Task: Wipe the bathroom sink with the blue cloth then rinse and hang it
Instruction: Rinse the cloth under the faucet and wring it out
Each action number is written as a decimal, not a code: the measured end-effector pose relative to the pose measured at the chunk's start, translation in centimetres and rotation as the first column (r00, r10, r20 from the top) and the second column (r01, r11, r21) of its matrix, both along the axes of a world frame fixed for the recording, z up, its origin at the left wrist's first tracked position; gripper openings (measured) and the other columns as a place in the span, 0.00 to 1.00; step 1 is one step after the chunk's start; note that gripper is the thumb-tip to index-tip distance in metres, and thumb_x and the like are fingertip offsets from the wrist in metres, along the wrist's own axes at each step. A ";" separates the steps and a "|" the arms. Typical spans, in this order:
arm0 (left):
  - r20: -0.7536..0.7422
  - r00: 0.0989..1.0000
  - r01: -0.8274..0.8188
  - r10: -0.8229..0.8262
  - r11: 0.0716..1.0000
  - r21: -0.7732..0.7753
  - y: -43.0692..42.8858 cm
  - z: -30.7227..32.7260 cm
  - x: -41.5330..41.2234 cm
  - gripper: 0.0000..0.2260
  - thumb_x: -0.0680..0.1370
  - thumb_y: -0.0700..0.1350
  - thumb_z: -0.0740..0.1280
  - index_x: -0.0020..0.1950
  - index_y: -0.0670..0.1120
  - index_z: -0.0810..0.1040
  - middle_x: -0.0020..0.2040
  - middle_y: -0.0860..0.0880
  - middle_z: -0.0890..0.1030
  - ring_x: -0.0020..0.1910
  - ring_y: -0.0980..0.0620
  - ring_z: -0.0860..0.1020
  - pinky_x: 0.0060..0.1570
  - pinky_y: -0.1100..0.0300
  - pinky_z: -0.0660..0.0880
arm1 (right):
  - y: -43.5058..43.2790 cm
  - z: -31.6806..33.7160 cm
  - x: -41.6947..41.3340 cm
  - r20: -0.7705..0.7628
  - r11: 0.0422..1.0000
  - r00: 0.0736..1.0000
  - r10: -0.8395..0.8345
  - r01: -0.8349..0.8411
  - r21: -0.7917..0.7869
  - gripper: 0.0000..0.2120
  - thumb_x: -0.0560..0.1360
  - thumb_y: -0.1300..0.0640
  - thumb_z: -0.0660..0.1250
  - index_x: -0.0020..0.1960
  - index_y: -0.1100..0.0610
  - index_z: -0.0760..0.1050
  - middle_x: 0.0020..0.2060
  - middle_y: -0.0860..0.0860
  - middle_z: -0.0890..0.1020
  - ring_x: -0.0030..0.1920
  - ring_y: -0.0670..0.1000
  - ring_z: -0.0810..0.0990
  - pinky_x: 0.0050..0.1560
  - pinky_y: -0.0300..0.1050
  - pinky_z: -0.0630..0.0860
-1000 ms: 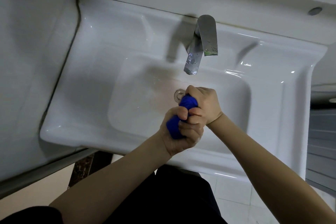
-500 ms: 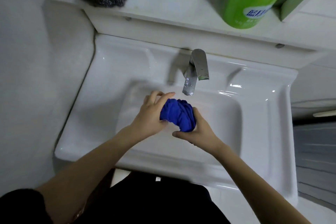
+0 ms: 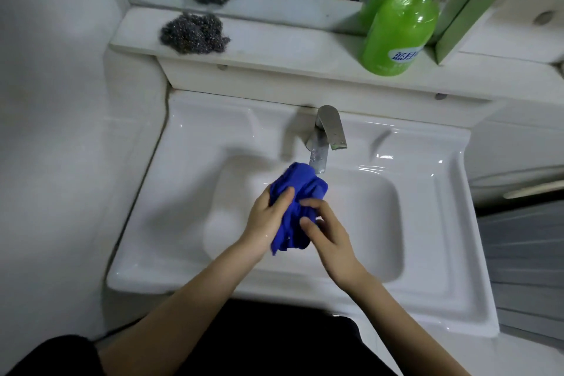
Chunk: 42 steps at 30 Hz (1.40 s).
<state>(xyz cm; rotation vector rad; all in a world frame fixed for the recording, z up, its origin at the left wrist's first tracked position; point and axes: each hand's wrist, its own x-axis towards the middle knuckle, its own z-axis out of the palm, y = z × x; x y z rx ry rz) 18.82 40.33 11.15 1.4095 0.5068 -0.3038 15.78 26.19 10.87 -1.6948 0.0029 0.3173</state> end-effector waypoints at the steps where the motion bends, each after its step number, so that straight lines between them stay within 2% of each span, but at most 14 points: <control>1: 0.001 1.000 0.005 -0.005 1.000 0.024 0.6 0.3 0.2 0.08 0.81 0.51 0.64 0.55 0.50 0.79 0.51 0.48 0.85 0.50 0.50 0.83 0.51 0.57 0.79 | 0.0 0.1 -0.2 -0.016 0.999 0.999 -0.047 0.048 0.016 0.07 0.80 0.55 0.63 0.57 0.50 0.73 0.40 0.55 0.79 0.39 0.57 0.77 0.41 0.52 0.77; 4: 0.011 1.000 0.018 -0.017 0.996 -0.089 2.0 1.3 0.7 0.10 0.82 0.53 0.61 0.55 0.51 0.80 0.52 0.50 0.86 0.52 0.51 0.83 0.49 0.58 0.80 | -0.5 0.3 0.0 -0.081 0.984 0.982 -0.171 0.175 0.036 0.07 0.81 0.63 0.61 0.55 0.53 0.67 0.32 0.56 0.77 0.30 0.56 0.75 0.36 0.50 0.75; 7: 0.075 0.994 0.090 -0.078 0.983 -0.161 2.9 2.7 1.1 0.10 0.82 0.51 0.62 0.57 0.51 0.80 0.53 0.50 0.86 0.55 0.51 0.83 0.54 0.58 0.79 | -0.4 1.3 0.9 -0.118 0.979 0.972 -0.202 0.200 -0.025 0.13 0.79 0.64 0.63 0.58 0.50 0.65 0.40 0.55 0.81 0.35 0.53 0.79 0.38 0.39 0.76; 9: 0.145 0.979 0.156 -0.144 0.985 -0.075 3.3 3.7 1.3 0.08 0.80 0.52 0.64 0.54 0.53 0.82 0.51 0.51 0.86 0.53 0.53 0.83 0.54 0.60 0.78 | -0.3 2.3 1.6 0.047 0.944 0.966 -0.253 0.257 -0.206 0.10 0.78 0.58 0.66 0.56 0.47 0.71 0.49 0.47 0.80 0.45 0.47 0.80 0.41 0.32 0.74; 11: 0.205 0.959 0.193 -0.195 0.981 0.032 3.2 4.5 1.2 0.08 0.77 0.54 0.66 0.51 0.54 0.82 0.49 0.50 0.86 0.50 0.54 0.83 0.48 0.63 0.77 | 0.1 3.7 2.1 0.151 0.948 0.957 -0.247 0.271 -0.169 0.03 0.77 0.51 0.66 0.51 0.46 0.75 0.46 0.46 0.81 0.45 0.49 0.80 0.41 0.34 0.76; 15: 0.349 0.889 0.184 -0.298 0.928 0.324 1.9 4.5 0.0 0.09 0.75 0.48 0.69 0.55 0.53 0.77 0.51 0.52 0.77 0.49 0.58 0.79 0.44 0.70 0.74 | 2.0 6.2 2.7 -0.091 0.963 0.981 -0.173 0.188 0.195 0.17 0.80 0.45 0.61 0.54 0.57 0.80 0.46 0.55 0.84 0.46 0.55 0.84 0.41 0.49 0.82; 18: 0.363 0.806 0.282 -0.467 0.843 0.458 1.6 4.1 -1.0 0.11 0.71 0.56 0.67 0.53 0.58 0.74 0.50 0.58 0.73 0.53 0.56 0.76 0.51 0.65 0.74 | 2.7 6.3 2.6 -0.108 0.940 0.958 -0.266 0.283 0.189 0.16 0.83 0.55 0.58 0.50 0.66 0.78 0.39 0.56 0.83 0.39 0.53 0.82 0.37 0.50 0.80; 20: 0.315 0.885 0.253 -0.344 0.921 0.295 1.8 4.4 -1.0 0.12 0.71 0.59 0.66 0.52 0.57 0.76 0.50 0.58 0.75 0.50 0.61 0.78 0.49 0.65 0.73 | 2.6 5.9 2.6 -0.113 0.945 0.956 -0.270 0.285 0.159 0.15 0.84 0.59 0.56 0.52 0.71 0.74 0.40 0.60 0.80 0.40 0.56 0.79 0.44 0.58 0.79; 23: 0.187 0.961 0.180 -0.202 0.975 0.129 2.1 5.0 0.0 0.13 0.73 0.61 0.65 0.44 0.51 0.74 0.42 0.55 0.77 0.35 0.65 0.76 0.36 0.74 0.70 | 2.6 5.8 2.4 -0.115 0.961 0.970 -0.214 0.230 0.153 0.15 0.84 0.61 0.55 0.50 0.72 0.74 0.38 0.58 0.79 0.38 0.54 0.78 0.45 0.51 0.80; 27: 0.082 0.987 0.117 -0.139 0.966 0.229 2.0 4.9 1.3 0.13 0.77 0.56 0.69 0.49 0.47 0.75 0.46 0.54 0.80 0.42 0.58 0.80 0.41 0.63 0.73 | 2.8 5.2 2.0 -0.112 0.960 0.973 -0.203 0.220 0.171 0.16 0.81 0.59 0.58 0.42 0.72 0.67 0.35 0.58 0.71 0.36 0.54 0.70 0.42 0.50 0.74; 30: 0.116 0.990 0.045 -0.078 0.962 0.269 2.5 4.9 1.9 0.08 0.79 0.46 0.65 0.44 0.42 0.73 0.39 0.51 0.76 0.38 0.50 0.73 0.37 0.60 0.68 | 1.9 4.8 2.3 -0.201 0.913 0.933 -0.300 0.342 0.223 0.15 0.74 0.53 0.61 0.37 0.63 0.65 0.32 0.55 0.69 0.34 0.52 0.67 0.37 0.47 0.69; 35: 0.170 0.985 0.006 -0.043 0.978 0.210 5.2 5.6 2.5 0.08 0.82 0.44 0.62 0.53 0.40 0.76 0.47 0.46 0.79 0.45 0.50 0.76 0.47 0.54 0.72 | -0.4 4.3 3.4 -0.443 0.700 0.840 -0.314 0.520 0.490 0.13 0.78 0.51 0.62 0.53 0.60 0.77 0.50 0.56 0.83 0.50 0.57 0.81 0.46 0.50 0.74; 39: 0.209 0.977 -0.009 -0.051 0.961 0.277 7.2 5.5 2.7 0.07 0.82 0.45 0.61 0.57 0.45 0.76 0.50 0.48 0.81 0.48 0.52 0.79 0.47 0.59 0.75 | -1.3 4.9 3.8 -0.301 0.847 0.881 -0.365 0.448 0.285 0.16 0.74 0.53 0.71 0.55 0.64 0.79 0.50 0.60 0.85 0.49 0.59 0.84 0.45 0.53 0.80; 42: 0.235 0.971 -0.038 -0.051 0.932 0.359 9.1 4.6 3.0 0.07 0.82 0.45 0.61 0.55 0.44 0.75 0.46 0.50 0.80 0.43 0.56 0.78 0.38 0.67 0.75 | -2.3 5.3 3.9 -0.094 0.881 0.878 -0.470 0.473 0.016 0.09 0.77 0.57 0.69 0.44 0.63 0.78 0.33 0.52 0.81 0.33 0.54 0.79 0.29 0.47 0.73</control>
